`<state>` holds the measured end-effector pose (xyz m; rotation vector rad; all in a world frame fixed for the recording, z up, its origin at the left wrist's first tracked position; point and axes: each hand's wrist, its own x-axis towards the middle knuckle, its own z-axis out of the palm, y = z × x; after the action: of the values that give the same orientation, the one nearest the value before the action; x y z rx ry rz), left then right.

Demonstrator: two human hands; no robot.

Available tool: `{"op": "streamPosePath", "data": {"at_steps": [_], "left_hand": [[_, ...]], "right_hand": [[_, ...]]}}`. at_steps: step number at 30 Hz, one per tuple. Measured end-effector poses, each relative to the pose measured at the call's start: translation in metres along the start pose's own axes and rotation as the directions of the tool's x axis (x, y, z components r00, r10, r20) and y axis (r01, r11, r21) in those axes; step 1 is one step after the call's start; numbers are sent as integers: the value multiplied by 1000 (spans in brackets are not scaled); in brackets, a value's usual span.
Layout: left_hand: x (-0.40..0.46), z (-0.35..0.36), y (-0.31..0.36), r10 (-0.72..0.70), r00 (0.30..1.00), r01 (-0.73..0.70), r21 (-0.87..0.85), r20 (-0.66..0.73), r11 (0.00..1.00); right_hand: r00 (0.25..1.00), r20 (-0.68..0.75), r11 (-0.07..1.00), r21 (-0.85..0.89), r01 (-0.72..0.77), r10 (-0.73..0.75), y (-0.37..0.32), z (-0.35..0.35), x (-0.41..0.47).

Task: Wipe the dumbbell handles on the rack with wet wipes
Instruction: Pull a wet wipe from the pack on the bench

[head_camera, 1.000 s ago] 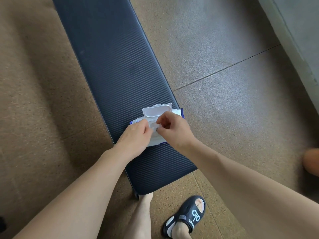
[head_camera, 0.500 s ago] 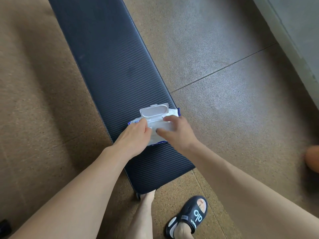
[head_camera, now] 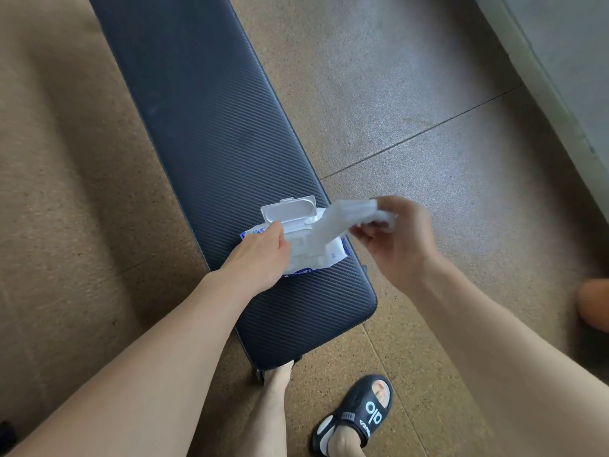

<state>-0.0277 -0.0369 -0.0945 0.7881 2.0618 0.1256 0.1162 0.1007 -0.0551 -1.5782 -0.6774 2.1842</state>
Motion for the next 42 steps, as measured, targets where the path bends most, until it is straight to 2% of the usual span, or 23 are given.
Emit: {"op": "streamPosePath", "data": {"at_steps": [2,4,7,9,12,14,20,26,31,33,34,36,38,39,40,41,42], "left_hand": [[2,2,0,-7,1000,7,-6,7,1000],[1,5,4,14,1000,-14,16,8,1000],[-1,10,12,90,992,-84,75,-84,994],[0,13,14,125,982,-111,104,-139,988],[4,16,14,110,991,-100,121,-79,988],[5,14,15,115,993,-112,153,-12,982],[9,11,12,201,979,-187,259,-29,947],[14,17,6,293,956,-263,425,-6,866],[14,3,20,172,965,-245,454,196,857],[11,-4,38,201,966,-255,456,165,853],[8,-5,50,236,967,-256,391,99,884],[2,-4,82,237,971,-239,99,32,966],[0,2,117,182,979,-161,-199,95,967],[1,5,130,170,976,-130,-265,134,956],[2,9,140,178,974,-138,-257,139,956],[3,12,148,195,977,-174,-209,86,962],[4,13,154,214,976,-217,-123,-36,968]], "right_hand": [[992,-84,995,-38,92,-95,-15,-5,7],[972,-166,969,-212,130,-167,-21,-10,16],[969,-119,865,-483,134,-217,-14,-11,24],[956,-101,785,-598,163,-275,-3,-11,28],[945,-93,666,-731,149,-313,11,-10,34],[952,-85,631,-766,127,-294,19,-9,36],[983,-133,690,-724,-9,-127,31,-10,39],[986,-152,766,-641,-49,-64,34,-18,40],[988,-143,835,-549,-26,-64,33,-20,37],[988,-143,855,-519,-18,-66,29,-24,34],[989,-139,867,-498,-22,-56,25,-27,32],[991,-136,901,-432,-40,-21,16,-34,26],[993,-118,937,-343,-62,22,5,-45,20],[993,-112,955,-290,-68,36,-1,-50,17],[993,-113,970,-234,-65,40,-7,-56,13],[992,-123,979,-196,-57,34,-14,-64,9],[989,-147,983,-179,-50,23,-20,-75,4]]}}
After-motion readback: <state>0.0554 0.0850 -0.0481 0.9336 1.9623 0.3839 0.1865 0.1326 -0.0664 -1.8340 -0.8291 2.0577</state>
